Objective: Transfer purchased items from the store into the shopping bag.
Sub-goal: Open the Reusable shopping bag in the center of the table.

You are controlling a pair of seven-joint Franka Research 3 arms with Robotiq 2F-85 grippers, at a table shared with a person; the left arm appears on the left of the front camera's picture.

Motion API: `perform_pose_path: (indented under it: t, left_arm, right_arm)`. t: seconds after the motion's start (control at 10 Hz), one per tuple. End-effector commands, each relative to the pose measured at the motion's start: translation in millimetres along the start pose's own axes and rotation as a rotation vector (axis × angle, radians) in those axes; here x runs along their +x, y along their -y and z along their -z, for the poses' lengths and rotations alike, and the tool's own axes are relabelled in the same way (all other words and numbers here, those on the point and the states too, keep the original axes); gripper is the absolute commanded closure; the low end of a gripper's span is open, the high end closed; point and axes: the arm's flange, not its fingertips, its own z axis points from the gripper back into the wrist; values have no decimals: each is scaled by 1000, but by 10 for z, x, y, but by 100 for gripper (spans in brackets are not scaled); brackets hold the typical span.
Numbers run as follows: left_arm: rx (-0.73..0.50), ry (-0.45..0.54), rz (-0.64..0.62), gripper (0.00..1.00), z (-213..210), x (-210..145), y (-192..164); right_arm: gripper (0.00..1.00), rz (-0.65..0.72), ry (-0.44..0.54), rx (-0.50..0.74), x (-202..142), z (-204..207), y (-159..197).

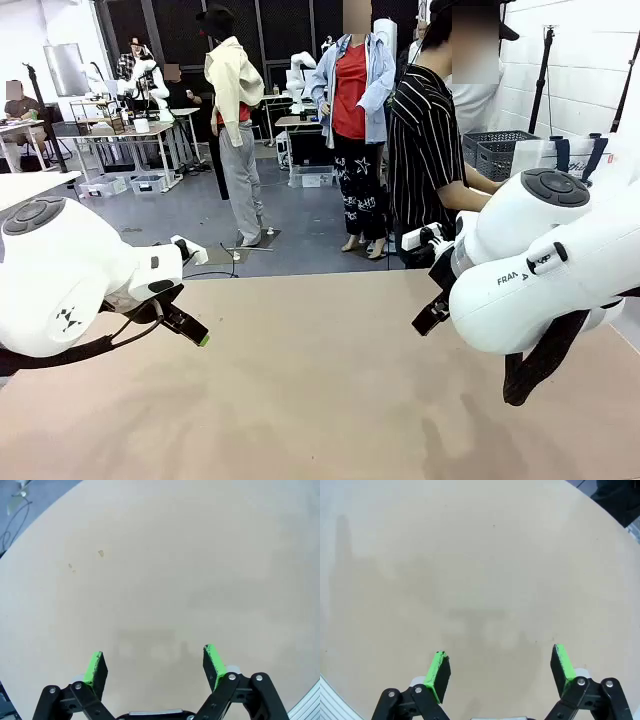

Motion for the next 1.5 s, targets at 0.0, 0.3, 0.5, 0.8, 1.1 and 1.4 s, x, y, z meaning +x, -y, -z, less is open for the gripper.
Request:
perform_pose_path:
  t: [0.0,0.3,0.5,0.8,1.1,1.4]
  left_arm:
    - [0,0,0,0,0,0,0]
    - [0,0,0,0,0,0,0]
    - [0,0,0,0,0,0,0]
    - [0,0,2,0,0,3,10]
    - [383,226,-127,0,-1147,135,-753]
    - [497,210,-378,0,-1864,-819,-1734]
  right_arm:
    - [0,0,0,0,0,0,0]
    - [0,0,0,0,0,0,0]
    - [0,0,0,0,0,0,0]
    - [0,0,0,0,0,0,1]
    - [0,264,196,-240,27,-856,944]
    - [0,637,198,-359,-797,-1194,2154]
